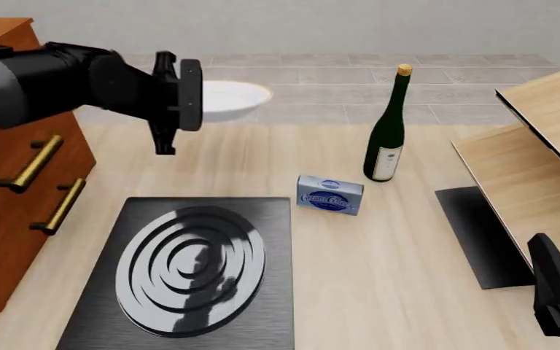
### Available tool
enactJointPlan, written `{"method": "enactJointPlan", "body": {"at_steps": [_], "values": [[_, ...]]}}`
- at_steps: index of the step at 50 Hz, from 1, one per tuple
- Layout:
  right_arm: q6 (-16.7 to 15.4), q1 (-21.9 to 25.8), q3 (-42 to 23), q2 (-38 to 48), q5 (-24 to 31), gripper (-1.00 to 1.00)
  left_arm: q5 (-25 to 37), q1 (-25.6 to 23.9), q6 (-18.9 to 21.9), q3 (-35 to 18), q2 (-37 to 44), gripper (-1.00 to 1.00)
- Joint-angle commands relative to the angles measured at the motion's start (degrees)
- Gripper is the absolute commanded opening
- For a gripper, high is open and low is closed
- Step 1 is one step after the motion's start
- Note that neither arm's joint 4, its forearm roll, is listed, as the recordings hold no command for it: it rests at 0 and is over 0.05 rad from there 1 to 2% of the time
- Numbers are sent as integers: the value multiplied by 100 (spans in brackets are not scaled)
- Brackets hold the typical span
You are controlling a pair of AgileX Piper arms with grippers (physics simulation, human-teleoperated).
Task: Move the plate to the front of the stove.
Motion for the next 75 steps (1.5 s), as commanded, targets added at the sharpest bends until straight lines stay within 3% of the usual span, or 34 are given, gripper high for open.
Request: {"method": "enactJointPlan", "body": {"at_steps": [1, 8, 41, 54, 75], "values": [[0, 0, 0, 0, -1, 100, -58, 53, 0, -253, 368, -100], [1, 0, 0, 0, 1, 100, -463, 175, 255, 67, 483, -100], [1, 0, 0, 0, 0, 100, -416, 508, -49, -599, 1263, -100], [1, 0, 0, 0, 0, 100, -526, 295, -276, -443, 1314, -100], [0, 0, 0, 0, -1, 100, -439, 118, -647, -636, 1553, -100]]}}
